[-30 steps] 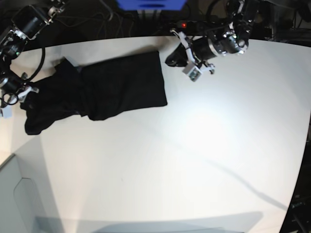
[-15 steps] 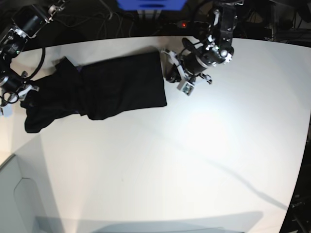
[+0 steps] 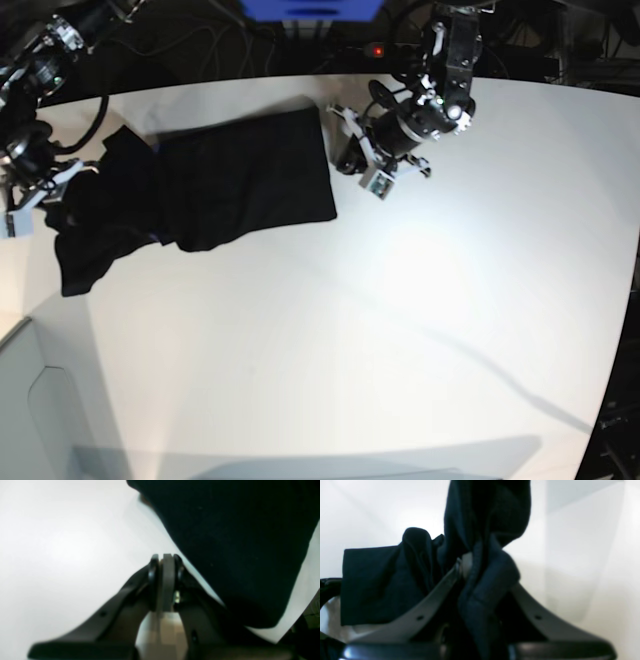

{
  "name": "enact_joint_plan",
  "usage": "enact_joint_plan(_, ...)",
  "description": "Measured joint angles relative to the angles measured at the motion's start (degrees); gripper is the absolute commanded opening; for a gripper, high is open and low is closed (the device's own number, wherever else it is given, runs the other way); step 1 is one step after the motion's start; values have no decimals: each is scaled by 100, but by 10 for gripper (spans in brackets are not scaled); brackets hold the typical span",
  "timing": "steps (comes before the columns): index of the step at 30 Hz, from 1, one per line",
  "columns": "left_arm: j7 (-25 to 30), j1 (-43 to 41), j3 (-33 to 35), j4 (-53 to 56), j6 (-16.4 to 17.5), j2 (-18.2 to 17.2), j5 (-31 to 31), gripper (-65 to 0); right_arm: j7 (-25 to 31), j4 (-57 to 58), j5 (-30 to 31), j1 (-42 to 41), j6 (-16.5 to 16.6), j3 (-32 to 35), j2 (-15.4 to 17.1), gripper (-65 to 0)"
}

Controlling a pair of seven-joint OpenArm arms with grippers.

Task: Fold the T-shirt properly
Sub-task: 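Grasp the folded end of the shirt with the right gripper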

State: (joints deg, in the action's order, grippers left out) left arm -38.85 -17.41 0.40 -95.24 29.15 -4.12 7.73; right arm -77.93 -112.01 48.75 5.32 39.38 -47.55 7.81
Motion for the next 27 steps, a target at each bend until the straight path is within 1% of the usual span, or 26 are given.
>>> enact_joint_plan(8,11,0,7,2,0,-17,0,-615,57,-61,7,221,2,782,-39,-650)
enact_joint_plan(12,17,2,7,22,0,-17,4,-615,57,-70,13,240,2,994,-251,-650)
enact_joint_plan(14,33,2,4,28,0,-20,24,-615,57,-170,-24,269,2,1095,-306,-650)
enact_joint_plan(18,33,2,4,26,0,-17,20,-615,57,-254,-9,267,2,1467,-463,-650)
enact_joint_plan(27,33,2,4,26,0,-17,20,-615,63,-254,-9,389,2,2188,-643,-650)
